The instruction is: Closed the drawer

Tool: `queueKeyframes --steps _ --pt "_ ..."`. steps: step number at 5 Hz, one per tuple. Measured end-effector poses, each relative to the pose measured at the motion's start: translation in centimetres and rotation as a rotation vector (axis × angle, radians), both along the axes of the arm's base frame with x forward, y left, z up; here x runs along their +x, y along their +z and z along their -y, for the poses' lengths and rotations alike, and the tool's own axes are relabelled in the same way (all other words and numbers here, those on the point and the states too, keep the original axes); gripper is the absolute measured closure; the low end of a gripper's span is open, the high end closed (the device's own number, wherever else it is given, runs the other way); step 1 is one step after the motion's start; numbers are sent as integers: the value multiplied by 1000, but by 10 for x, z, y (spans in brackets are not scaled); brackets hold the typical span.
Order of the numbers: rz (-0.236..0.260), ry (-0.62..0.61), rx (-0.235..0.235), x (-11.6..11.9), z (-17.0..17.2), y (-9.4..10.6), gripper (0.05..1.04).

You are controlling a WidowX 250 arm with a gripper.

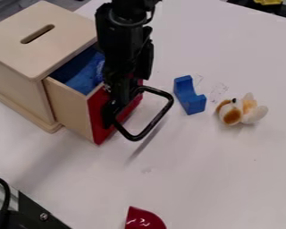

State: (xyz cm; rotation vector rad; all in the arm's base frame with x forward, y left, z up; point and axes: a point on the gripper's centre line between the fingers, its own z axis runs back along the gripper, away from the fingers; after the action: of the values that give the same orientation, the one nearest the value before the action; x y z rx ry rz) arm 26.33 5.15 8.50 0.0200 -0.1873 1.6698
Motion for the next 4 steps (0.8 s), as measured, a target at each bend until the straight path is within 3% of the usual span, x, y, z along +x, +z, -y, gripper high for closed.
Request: queueKeyframes --steps 1,4 --pt "-9 66 14 -6 -24 1 102" --pt "-30 129 29 -18 -53 2 101"
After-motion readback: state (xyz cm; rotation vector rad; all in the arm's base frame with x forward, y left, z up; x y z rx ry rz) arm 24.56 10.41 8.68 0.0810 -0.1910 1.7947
